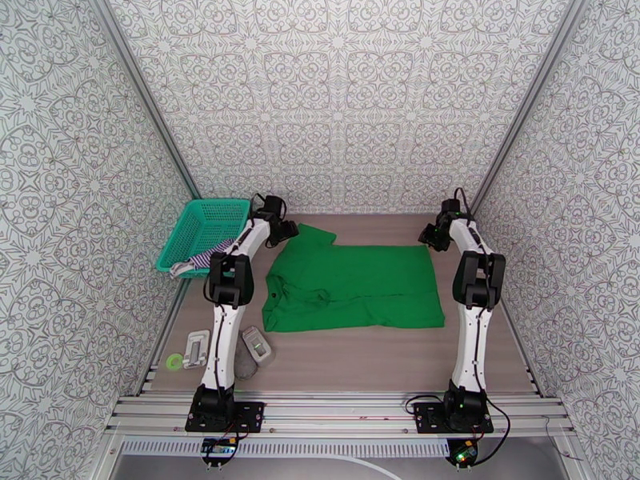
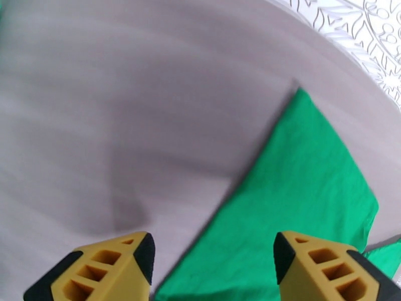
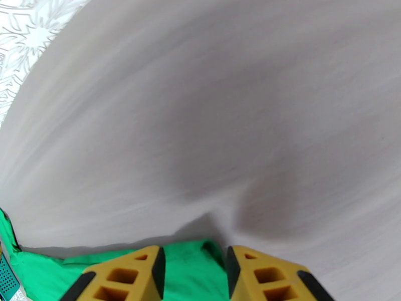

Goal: Fold and stack the mixed laundry pile

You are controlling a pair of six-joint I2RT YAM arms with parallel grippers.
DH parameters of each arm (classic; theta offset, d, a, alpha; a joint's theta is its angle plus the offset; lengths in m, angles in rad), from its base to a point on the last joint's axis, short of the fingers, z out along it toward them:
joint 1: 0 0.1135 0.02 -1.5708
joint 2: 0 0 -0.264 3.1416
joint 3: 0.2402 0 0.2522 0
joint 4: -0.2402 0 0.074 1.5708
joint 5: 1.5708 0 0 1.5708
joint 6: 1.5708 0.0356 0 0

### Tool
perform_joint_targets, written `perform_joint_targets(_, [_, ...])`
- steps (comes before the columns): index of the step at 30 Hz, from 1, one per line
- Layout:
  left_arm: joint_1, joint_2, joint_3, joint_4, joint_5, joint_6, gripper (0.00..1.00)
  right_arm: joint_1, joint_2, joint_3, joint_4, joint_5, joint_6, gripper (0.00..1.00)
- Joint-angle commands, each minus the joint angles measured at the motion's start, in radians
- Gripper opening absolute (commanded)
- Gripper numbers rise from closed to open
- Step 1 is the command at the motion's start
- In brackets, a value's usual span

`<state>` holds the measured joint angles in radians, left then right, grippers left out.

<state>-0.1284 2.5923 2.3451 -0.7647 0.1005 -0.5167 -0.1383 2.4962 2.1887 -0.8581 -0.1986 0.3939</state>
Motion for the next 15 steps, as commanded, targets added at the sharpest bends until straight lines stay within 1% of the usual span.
perform_joint_targets(1, [0.007,0.04,0.04,-0.024,0.036,0.023,0.68,0.005,0.051,0.04,-0.048,-0.001,0.0,0.38])
perform_joint_targets(6, [0.006,0.071,0.045,-0.018,0.061,0.006,0.68,0.015,0.065,0.052,-0.06,-0.014,-0.008,0.36])
perform_joint_targets(9, [0.002,0.086,0.053,-0.006,0.082,0.006,0.68,0.021,0.076,0.065,-0.066,-0.011,-0.016,0.33])
perform_joint_targets(12, [0.001,0.104,0.071,0.007,0.109,0.003,0.67,0.022,0.085,0.081,-0.063,-0.021,-0.019,0.25])
perform_joint_targets(15, [-0.001,0.115,0.075,0.038,0.142,0.001,0.61,0.022,0.086,0.097,-0.052,-0.028,-0.025,0.16])
